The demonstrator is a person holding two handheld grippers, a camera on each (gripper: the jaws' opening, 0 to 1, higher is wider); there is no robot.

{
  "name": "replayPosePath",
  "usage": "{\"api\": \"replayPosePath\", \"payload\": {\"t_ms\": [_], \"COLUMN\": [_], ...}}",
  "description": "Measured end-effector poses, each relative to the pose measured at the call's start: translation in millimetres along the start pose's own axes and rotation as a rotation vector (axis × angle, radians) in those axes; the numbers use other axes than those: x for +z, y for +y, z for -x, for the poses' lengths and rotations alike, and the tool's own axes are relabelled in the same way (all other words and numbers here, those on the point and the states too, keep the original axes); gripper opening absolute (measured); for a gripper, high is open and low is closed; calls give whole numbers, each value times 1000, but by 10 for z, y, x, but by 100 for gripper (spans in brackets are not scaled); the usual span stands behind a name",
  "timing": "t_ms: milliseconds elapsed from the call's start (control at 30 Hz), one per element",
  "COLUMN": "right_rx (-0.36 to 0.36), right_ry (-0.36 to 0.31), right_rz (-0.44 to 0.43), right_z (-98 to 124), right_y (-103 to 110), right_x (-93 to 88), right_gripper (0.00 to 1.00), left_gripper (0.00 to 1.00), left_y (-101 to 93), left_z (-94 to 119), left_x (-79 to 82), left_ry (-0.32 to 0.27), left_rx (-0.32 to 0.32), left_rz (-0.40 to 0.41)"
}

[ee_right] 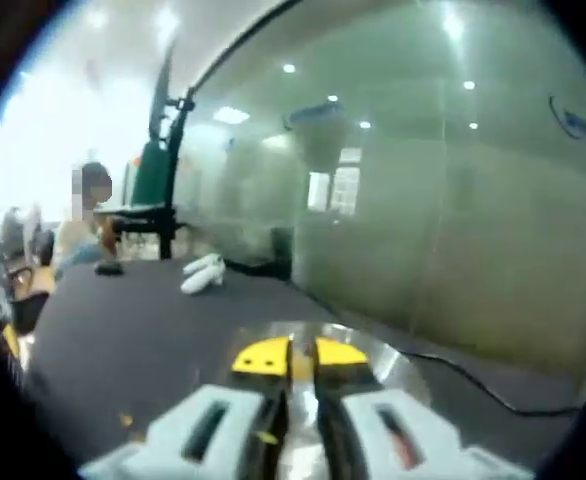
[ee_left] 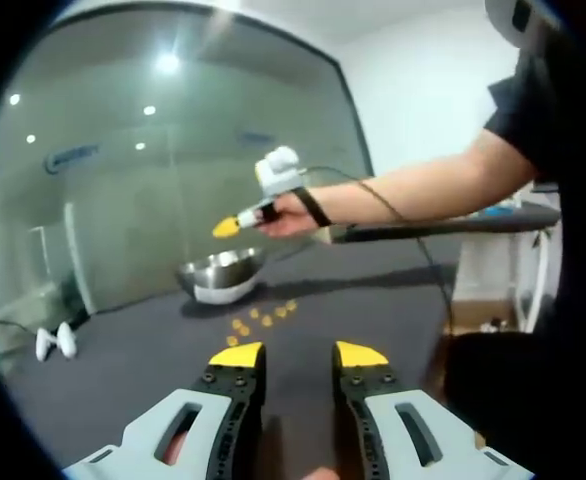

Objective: Pick up the QQ candy scattered on the table and place it into the stainless steel bowl on the table

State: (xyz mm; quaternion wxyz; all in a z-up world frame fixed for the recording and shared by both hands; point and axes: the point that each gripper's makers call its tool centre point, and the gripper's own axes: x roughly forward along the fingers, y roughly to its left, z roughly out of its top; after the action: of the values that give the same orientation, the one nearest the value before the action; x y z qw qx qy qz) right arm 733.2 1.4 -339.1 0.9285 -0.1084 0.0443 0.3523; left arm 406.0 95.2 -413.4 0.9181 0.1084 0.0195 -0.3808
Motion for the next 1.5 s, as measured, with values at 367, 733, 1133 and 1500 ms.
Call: {"api": "replayPosePath", "payload": {"t_ms": [367,733,1133,1500], "right_rx": [-1,10,71,168], "right_ry": [17,9,-14,-62], "right_rz": [-58,-80,-82,-118], "right_z": [-5,59,472,1305], "right_y": [-4,-46,224,715], "right_x": [-109,-67,-129,-300], "right_gripper": [16,16,16,15], "left_gripper": [28,28,28,28], "left_y": [31,1,45,68], "left_z": [36,11,-6,-87], "left_x": [-32,-33,-33,-79], "left_ry": [4,5,5,0], "left_rx": [-1,-16,-5,-17], "left_rz": [14,4,9,20]}}
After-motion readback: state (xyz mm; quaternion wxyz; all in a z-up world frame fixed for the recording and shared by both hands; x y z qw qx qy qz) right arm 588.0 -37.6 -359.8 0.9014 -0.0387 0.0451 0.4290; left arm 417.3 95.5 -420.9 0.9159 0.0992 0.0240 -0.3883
